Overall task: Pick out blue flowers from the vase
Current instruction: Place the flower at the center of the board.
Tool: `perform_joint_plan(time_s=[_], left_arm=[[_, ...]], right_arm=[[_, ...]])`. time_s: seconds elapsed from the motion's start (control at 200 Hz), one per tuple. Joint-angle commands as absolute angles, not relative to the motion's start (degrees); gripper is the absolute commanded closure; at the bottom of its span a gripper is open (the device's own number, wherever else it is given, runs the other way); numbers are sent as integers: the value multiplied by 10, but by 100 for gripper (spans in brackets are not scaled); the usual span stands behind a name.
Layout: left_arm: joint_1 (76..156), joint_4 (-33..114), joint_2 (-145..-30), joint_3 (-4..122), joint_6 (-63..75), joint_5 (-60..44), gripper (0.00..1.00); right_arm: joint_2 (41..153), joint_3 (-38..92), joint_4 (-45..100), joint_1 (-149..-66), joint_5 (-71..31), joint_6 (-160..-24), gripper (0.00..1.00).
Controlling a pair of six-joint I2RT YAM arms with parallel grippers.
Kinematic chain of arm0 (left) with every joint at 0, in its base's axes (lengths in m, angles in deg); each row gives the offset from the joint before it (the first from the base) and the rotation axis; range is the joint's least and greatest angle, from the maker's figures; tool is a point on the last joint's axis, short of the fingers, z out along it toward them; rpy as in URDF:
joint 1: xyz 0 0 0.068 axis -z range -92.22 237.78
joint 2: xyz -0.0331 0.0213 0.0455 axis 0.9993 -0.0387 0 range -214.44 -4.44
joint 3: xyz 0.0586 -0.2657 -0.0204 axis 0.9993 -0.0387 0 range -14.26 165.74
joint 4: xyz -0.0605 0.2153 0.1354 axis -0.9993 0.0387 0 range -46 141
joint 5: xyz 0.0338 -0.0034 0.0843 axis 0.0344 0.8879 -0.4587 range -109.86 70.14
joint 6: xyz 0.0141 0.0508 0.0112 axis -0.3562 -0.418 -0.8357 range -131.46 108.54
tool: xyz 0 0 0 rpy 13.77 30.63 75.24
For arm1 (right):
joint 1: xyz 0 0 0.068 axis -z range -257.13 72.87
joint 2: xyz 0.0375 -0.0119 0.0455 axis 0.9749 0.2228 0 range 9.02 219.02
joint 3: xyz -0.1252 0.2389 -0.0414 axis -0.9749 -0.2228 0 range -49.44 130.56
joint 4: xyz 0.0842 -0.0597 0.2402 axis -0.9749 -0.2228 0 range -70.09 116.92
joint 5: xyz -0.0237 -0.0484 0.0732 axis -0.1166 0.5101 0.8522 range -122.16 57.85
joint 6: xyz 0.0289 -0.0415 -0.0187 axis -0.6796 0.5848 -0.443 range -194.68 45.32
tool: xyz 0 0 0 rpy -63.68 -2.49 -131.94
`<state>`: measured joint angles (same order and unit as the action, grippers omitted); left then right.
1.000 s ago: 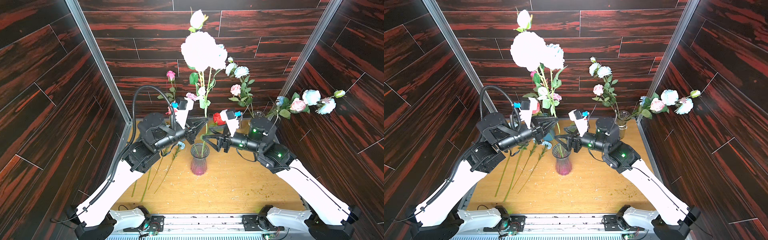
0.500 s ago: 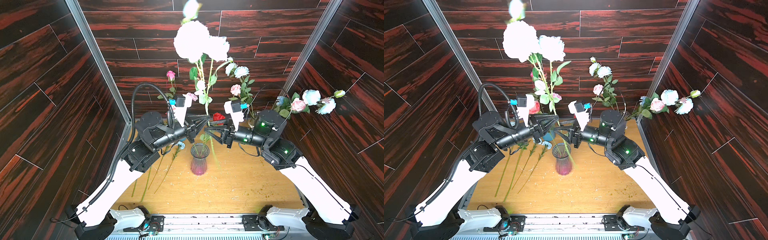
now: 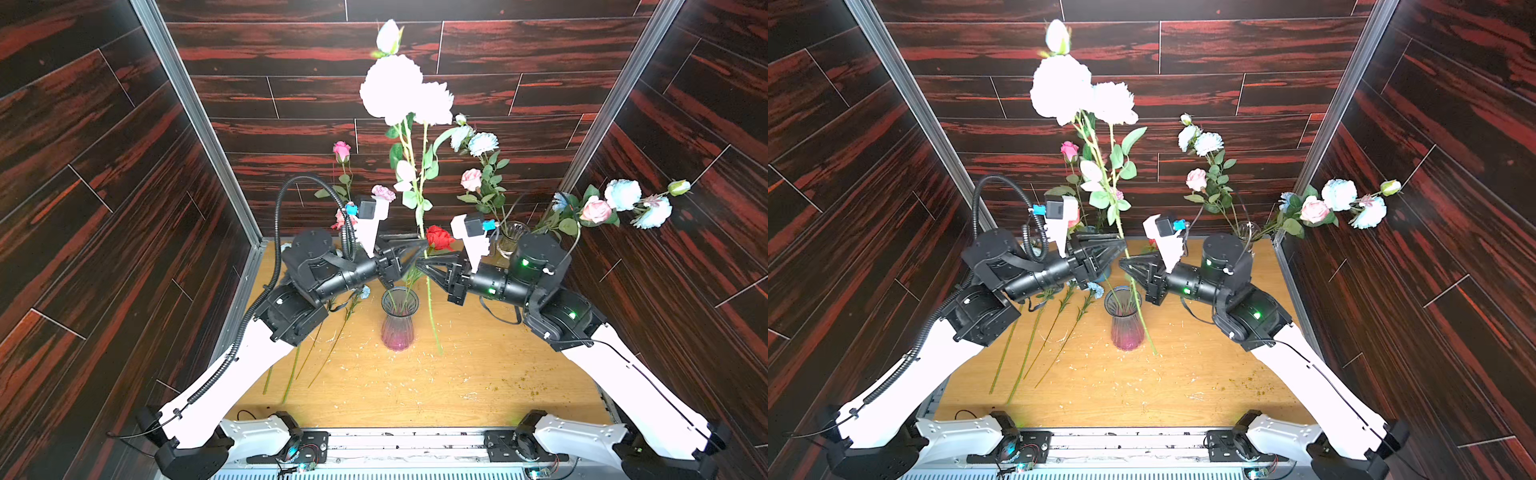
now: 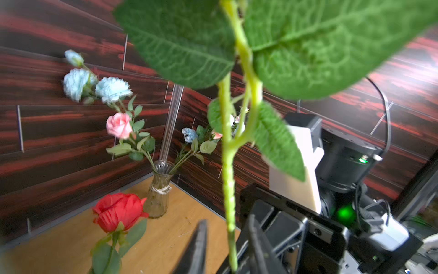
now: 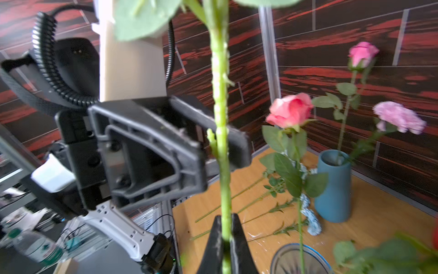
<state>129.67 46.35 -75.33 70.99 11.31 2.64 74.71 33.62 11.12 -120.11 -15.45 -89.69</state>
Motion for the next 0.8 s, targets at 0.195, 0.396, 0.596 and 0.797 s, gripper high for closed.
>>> perform_joint_plan(time_s=[0.195,0.396,0.596,0.797], left_arm=[[1295,423,-710,617,112,-73,17],[1296,406,-649,527,101,-170,17],[1296,405,-635,440,50,-218,10],[1296,435,-613,402,1,-296,9]], right_arm=[[642,253,59,-1197,-366,-925,100],[583,230,-64,-1196,-508,-947,100],[568,207,-172,-1187,-641,-970,100],[605,170,-189,-1072,-587,-971,100]])
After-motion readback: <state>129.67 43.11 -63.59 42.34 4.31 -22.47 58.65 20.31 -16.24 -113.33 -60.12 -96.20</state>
